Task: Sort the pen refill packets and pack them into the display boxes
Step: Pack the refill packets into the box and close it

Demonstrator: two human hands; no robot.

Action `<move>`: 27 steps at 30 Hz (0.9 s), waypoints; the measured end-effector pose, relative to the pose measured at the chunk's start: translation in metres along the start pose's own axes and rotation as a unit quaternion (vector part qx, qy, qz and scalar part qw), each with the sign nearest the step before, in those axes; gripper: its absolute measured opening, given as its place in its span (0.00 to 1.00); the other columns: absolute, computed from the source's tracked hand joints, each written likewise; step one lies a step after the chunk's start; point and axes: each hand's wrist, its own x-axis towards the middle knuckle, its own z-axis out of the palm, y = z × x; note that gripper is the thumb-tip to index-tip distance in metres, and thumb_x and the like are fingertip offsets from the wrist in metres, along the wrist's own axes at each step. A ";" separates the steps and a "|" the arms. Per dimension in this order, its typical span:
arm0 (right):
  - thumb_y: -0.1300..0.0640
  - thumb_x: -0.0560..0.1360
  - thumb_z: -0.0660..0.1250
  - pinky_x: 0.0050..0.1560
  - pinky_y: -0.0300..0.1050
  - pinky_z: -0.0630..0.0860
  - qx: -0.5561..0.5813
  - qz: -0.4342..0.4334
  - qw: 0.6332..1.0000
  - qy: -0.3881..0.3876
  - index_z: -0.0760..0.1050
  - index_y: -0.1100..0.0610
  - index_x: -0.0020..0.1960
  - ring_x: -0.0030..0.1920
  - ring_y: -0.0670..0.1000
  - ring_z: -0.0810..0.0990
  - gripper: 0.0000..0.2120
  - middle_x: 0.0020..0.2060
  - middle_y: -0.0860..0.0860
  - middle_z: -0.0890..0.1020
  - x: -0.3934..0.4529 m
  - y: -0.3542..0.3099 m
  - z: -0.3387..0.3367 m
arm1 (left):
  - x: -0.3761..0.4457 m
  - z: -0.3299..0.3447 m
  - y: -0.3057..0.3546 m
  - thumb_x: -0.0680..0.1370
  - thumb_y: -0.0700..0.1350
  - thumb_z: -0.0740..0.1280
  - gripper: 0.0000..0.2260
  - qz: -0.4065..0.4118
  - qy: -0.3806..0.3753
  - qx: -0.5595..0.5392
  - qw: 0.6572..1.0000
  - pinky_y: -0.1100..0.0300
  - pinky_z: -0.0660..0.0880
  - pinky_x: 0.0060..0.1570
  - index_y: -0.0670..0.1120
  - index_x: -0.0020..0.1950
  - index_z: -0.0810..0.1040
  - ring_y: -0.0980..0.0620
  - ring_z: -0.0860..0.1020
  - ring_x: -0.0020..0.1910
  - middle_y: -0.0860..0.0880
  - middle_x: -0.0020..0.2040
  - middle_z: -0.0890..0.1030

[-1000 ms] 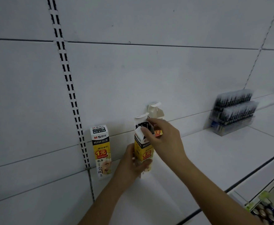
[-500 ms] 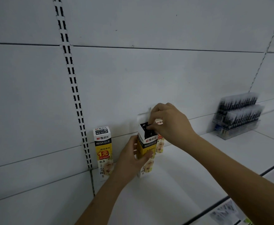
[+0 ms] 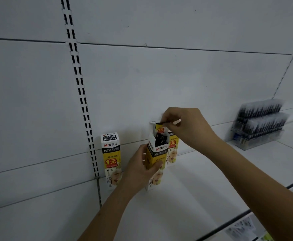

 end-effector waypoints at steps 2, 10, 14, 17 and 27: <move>0.58 0.75 0.70 0.48 0.46 0.79 -0.034 -0.008 0.999 -0.041 0.81 0.52 0.47 0.45 0.46 0.81 0.02 0.42 0.46 0.84 0.003 0.000 0.001 | 0.000 0.000 0.002 0.75 0.47 0.74 0.20 -0.002 -0.007 -0.006 1.000 0.75 0.74 0.44 0.64 0.59 0.68 0.73 0.75 0.52 0.64 0.55 0.78; 0.45 0.72 0.73 0.30 0.39 0.65 -0.096 -0.002 0.988 -0.125 0.79 0.55 0.41 0.31 0.43 0.71 0.12 0.32 0.44 0.75 0.016 -0.002 0.009 | 0.002 0.000 0.005 0.74 0.47 0.75 0.22 0.016 -0.004 -0.041 0.999 0.70 0.76 0.47 0.65 0.59 0.69 0.62 0.79 0.56 0.62 0.56 0.80; 0.45 0.68 0.76 0.29 0.38 0.64 -0.019 0.015 0.993 -0.113 0.71 0.51 0.31 0.28 0.44 0.69 0.17 0.31 0.49 0.75 0.015 -0.004 0.011 | 0.008 -0.005 0.026 0.76 0.50 0.70 0.27 0.078 0.033 -0.114 0.990 0.62 0.79 0.50 0.63 0.70 0.63 0.57 0.79 0.58 0.54 0.61 0.78; 0.48 0.69 0.76 0.29 0.34 0.68 0.047 0.055 0.986 -0.149 0.77 0.49 0.33 0.27 0.42 0.74 0.11 0.28 0.46 0.78 0.014 -0.003 0.002 | 0.013 -0.009 0.038 0.81 0.45 0.65 0.19 0.101 0.051 -0.108 0.988 0.66 0.76 0.40 0.55 0.70 0.66 0.58 0.82 0.46 0.50 0.52 0.82; 0.53 0.78 0.66 0.49 0.47 0.78 0.110 0.024 0.993 0.048 0.79 0.53 0.46 0.44 0.51 0.82 0.05 0.42 0.50 0.83 0.027 -0.019 -0.044 | 0.024 -0.006 0.037 0.81 0.44 0.65 0.03 0.091 0.091 -0.049 0.990 0.70 0.70 0.34 0.52 0.52 0.73 0.60 0.77 0.37 0.57 0.39 0.78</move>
